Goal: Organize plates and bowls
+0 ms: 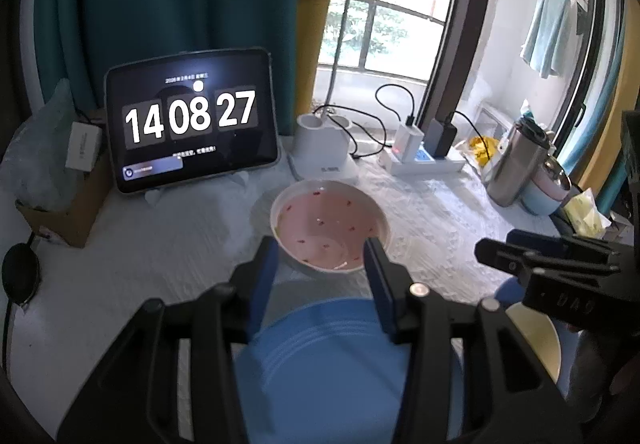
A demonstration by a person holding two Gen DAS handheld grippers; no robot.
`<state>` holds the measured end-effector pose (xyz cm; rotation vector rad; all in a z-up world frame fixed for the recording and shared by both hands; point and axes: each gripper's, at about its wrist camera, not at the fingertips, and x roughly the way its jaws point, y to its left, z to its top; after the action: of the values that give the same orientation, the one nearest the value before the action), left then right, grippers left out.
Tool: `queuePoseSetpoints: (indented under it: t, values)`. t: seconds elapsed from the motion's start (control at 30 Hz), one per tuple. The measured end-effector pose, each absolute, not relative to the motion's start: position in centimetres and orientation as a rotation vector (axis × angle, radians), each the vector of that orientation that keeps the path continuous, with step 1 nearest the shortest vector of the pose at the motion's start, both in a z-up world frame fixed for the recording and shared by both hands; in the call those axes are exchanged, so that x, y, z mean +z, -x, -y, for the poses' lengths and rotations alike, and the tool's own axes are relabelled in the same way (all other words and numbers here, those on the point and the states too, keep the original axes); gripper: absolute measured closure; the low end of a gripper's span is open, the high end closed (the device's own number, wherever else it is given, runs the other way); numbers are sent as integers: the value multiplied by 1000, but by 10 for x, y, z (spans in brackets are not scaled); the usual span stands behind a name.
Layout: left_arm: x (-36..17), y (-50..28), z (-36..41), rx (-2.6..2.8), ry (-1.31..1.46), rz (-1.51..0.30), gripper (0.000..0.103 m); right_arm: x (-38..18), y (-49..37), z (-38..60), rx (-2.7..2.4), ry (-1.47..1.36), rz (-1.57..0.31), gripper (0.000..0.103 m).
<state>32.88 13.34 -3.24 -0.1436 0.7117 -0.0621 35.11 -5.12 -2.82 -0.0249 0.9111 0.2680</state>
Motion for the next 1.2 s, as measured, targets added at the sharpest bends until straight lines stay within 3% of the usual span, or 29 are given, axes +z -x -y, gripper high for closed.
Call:
queuePoseSetpoints:
  t: [0.17, 0.23, 0.27, 1.2]
  values:
    - [-36, -338, -144, -49, 161, -713, 55, -33, -362, 43, 273, 33, -927, 53]
    - [-37, -343, -148, -46, 173, -713, 35, -35, -366, 39, 277, 38, -932, 53]
    - [-38, -344, -150, -47, 181, -710, 32, -36, -369, 37, 279, 41, -935, 53]
    - [-92, -418, -156, -33, 194, -866, 31, -86, -445, 5, 276, 15, -1118, 53]
